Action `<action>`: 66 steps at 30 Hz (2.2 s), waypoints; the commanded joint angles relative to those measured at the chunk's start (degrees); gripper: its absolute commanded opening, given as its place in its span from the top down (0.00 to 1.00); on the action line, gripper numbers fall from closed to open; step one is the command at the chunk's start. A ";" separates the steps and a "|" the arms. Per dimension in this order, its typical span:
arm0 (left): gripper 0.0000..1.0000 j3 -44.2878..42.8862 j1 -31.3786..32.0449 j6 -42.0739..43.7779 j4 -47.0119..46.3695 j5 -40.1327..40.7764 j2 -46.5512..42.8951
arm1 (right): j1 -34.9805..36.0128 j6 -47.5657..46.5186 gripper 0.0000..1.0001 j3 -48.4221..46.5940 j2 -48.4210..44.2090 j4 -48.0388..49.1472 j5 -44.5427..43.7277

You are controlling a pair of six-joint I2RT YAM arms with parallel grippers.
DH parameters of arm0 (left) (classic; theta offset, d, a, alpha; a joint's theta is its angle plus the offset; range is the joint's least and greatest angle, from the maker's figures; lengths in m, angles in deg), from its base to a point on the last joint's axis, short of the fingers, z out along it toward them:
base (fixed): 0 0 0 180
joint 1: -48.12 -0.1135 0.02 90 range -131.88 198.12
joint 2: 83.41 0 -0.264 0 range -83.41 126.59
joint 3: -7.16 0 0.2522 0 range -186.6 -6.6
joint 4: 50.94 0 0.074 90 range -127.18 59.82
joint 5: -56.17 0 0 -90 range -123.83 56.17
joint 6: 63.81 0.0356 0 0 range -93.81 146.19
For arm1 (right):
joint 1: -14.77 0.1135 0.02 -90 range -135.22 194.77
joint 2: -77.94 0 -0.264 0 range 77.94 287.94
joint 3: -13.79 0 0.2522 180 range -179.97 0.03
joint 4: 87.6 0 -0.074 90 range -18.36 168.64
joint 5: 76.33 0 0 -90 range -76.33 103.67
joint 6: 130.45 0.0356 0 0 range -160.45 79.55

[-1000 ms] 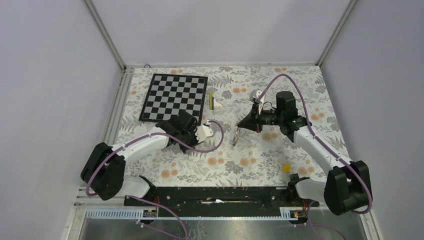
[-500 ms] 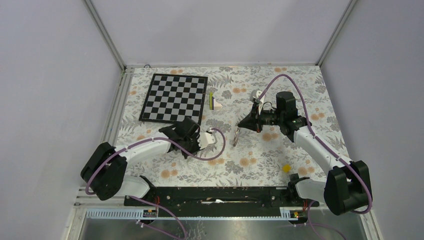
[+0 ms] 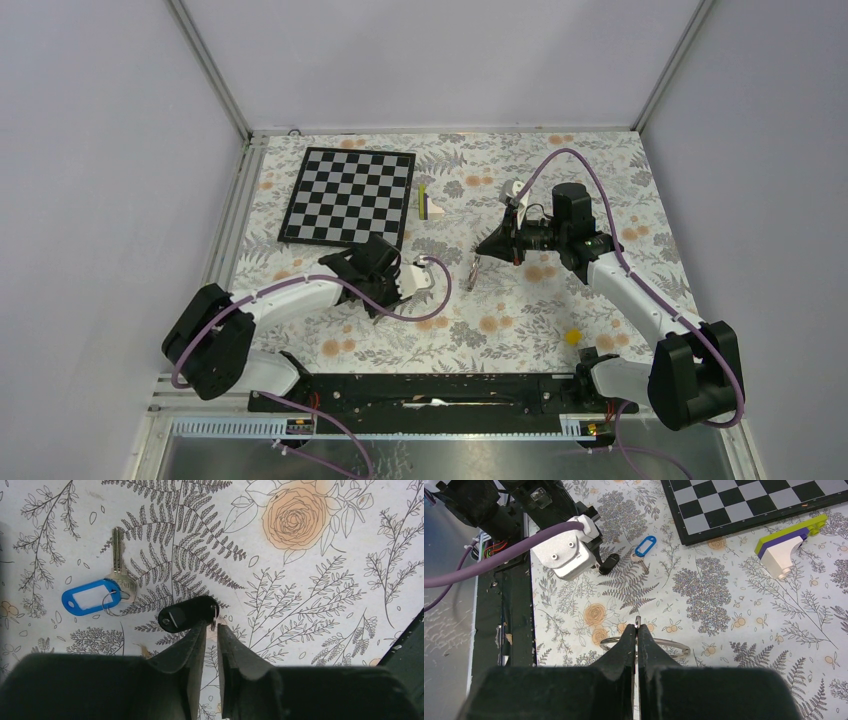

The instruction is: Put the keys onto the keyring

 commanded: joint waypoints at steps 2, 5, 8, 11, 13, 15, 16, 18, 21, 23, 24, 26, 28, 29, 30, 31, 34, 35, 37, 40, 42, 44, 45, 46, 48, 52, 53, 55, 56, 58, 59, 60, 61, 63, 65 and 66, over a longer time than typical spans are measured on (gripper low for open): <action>0.75 -0.43 0.14 -0.20 -1.66 -0.88 1.26 | -0.46 -1.31 1.00 0.12 -0.19 0.62 -0.71; 0.74 -0.54 0.18 -0.14 -1.66 -0.93 1.82 | -0.47 -1.40 1.00 0.10 -0.16 0.61 -0.72; 0.73 -0.44 0.20 -0.16 -1.80 -1.02 2.22 | -0.47 -1.40 1.00 0.06 -0.17 0.61 -0.76; 0.73 -0.43 0.14 -0.17 -2.08 -0.67 2.52 | -0.49 -1.47 1.00 0.17 -0.09 0.69 -0.79; 0.73 -0.43 0.20 -0.20 -2.38 -0.52 2.64 | -0.47 -1.40 1.00 0.14 -0.07 0.69 -0.73; 0.73 -0.47 0.21 -0.20 -2.66 -0.49 2.64 | -0.41 -1.40 1.00 0.19 -0.03 0.69 -0.72; 0.73 -0.51 0.19 -0.24 -2.78 -0.38 2.72 | -0.46 -1.40 1.00 0.21 -0.11 0.67 -0.72; 0.75 -0.68 0.21 -0.26 -2.80 -0.42 2.90 | -0.45 -1.32 1.00 0.29 -0.07 0.78 -0.70; 0.78 -0.60 0.13 -0.28 -2.73 -0.28 2.91 | -0.47 -1.31 1.00 0.30 -0.05 0.87 -0.63; 0.80 -0.52 0.21 -0.22 -2.65 -0.39 2.76 | -0.47 -1.31 1.00 0.36 -0.10 0.87 -0.63; 0.81 -0.49 0.21 -0.26 -2.63 -0.34 2.67 | -0.47 -1.31 1.00 0.38 -0.03 0.86 -0.63; 0.83 -0.43 0.21 -0.27 -2.63 -0.33 2.56 | -0.43 -1.31 1.00 0.38 -0.01 0.96 -0.63; 0.85 -0.43 0.13 -0.22 -2.63 -0.39 2.56 | -0.47 -1.31 1.00 0.34 0.06 0.96 -0.63; 0.86 -0.54 0.15 -0.28 -2.65 -0.36 2.62 | -0.47 -1.31 1.00 0.39 0.07 0.96 -0.63; 0.87 -0.56 0.20 -0.29 -2.65 -0.40 2.73 | -0.46 -1.35 1.00 0.39 0.14 0.96 -0.63; 0.88 -0.62 0.15 -0.26 -2.69 -0.39 2.85 | -0.46 -1.32 1.00 0.39 0.08 0.95 -0.64; 0.88 -0.60 0.18 -0.30 -3.01 -0.42 2.69 | -0.47 -1.29 1.00 0.39 -0.01 0.96 -0.65; 0.86 -0.60 0.16 -0.34 -3.13 -0.29 2.65 | -0.47 -1.23 1.00 0.34 0.01 0.96 -0.64; 0.83 -0.60 0.16 -0.41 -3.36 -0.06 2.66 | -0.47 -1.22 1.00 0.38 -0.01 0.96 -0.63; 0.81 -0.69 0.16 -0.48 -3.69 -0.13 2.88 | -0.47 -1.22 1.00 0.34 0.07 0.96 -0.63; 0.81 -0.92 0.19 -0.47 -3.85 -0.22 3.14 | -0.47 -1.22 1.00 0.39 0.03 0.96 -0.61; 0.81 -1.05 0.21 -0.49 -3.86 -0.26 3.43 | -0.47 -1.22 1.00 0.39 -0.07 0.96 -0.63; 0.82 -1.04 0.19 -0.51 -3.86 -0.31 3.51 | -0.47 -1.22 1.00 0.39 -0.10 0.96 -0.63; 0.82 -1.02 0.13 -0.49 -3.86 -0.35 3.52 | -0.47 -1.22 1.00 0.39 -0.07 0.91 -0.63; 0.84 -0.80 0.16 -0.47 -3.79 -0.38 3.46 | -0.47 -1.22 1.00 0.39 -0.03 0.96 -0.63; 0.88 -0.48 0.16 -0.31 -3.51 -0.36 3.28 | -0.47 -1.22 1.00 0.46 0.00 0.99 -0.63; 0.88 -0.43 0.19 -0.36 -3.51 -0.42 3.22 | -0.47 -1.22 1.00 0.40 0.07 1.04 -0.59; 0.90 -0.43 0.20 -0.42 -3.42 -0.45 3.14 | -0.46 -1.22 1.00 0.46 0.03 1.05 -0.61; 0.91 -0.43 0.18 -0.35 -3.38 -0.51 3.02 | -0.47 -1.22 1.00 0.43 0.02 1.05 -0.63; 0.93 -0.56 0.16 -0.36 -3.33 -0.52 2.76 | -0.47 -1.22 1.00 0.47 -0.01 1.05 -0.63; 0.95 -0.64 0.15 -0.35 -3.25 -0.41 2.59 | -0.47 -1.15 1.00 0.47 -0.01 1.04 -0.63; 0.97 -0.75 0.18 -0.36 -3.24 -0.50 2.44 | -0.47 -1.14 1.00 0.44 0.02 1.05 -0.63; 0.99 -0.92 0.20 -0.27 -3.17 -0.45 2.27 | -0.45 -1.13 1.00 0.39 -0.01 1.01 -0.56; 1.00 -1.16 0.19 -0.06 -3.03 -0.52 1.84 | -0.47 -1.05 1.00 0.43 -0.04 1.13 -0.54; 1.00 -1.59 0.14 0.28 -2.77 -0.78 1.37 | -0.47 -1.05 1.00 0.45 -0.08 1.13 -0.54; 1.00 -1.84 0.20 0.50 -2.66 -1.08 1.21 | -0.46 -1.00 1.00 0.45 -0.14 1.13 -0.62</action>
